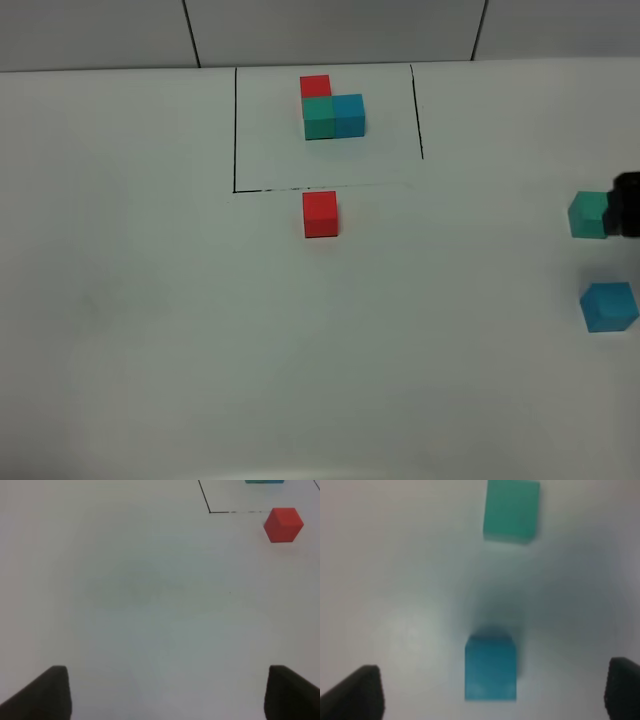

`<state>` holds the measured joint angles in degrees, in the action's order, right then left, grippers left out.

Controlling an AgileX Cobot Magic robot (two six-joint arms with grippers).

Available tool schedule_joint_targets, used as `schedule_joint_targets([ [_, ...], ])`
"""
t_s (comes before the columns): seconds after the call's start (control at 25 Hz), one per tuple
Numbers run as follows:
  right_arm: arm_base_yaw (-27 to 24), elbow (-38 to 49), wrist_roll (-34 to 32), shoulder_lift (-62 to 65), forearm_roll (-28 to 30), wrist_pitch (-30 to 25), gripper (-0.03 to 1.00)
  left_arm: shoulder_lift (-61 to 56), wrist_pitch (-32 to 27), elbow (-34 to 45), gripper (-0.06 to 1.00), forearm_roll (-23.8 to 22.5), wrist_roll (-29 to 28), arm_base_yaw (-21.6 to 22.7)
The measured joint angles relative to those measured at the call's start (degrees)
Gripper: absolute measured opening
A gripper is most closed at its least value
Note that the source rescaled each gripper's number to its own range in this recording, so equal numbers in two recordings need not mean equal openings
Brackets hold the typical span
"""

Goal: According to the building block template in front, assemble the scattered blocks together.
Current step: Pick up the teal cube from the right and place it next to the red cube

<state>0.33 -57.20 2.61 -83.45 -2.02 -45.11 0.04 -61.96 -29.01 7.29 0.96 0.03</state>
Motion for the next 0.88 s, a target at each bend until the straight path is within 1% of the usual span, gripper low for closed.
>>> schedule_joint_targets([
  [0.2, 0.0, -11.24, 1.52, -14.59, 0.06, -0.05, 0.86, 0.0, 0.0, 0.0, 0.84, -0.06, -0.06, 0.0],
  [0.36, 0.0, -15.78, 2.44, -21.81, 0.11, -0.22, 0.86, 0.0, 0.0, 0.0, 0.84, -0.06, -0.12, 0.0],
  [0.64, -0.29, -17.54, 2.48, -29.05, -0.01, 2.49, 0.86, 0.0, 0.0, 0.0, 0.84, -0.1, -0.12, 0.0],
  [0.88, -2.29, -17.54, 2.48, -32.09, -0.21, 4.4, 0.86, 0.0, 0.0, 0.0, 0.84, -0.1, -0.12, 0.0],
])
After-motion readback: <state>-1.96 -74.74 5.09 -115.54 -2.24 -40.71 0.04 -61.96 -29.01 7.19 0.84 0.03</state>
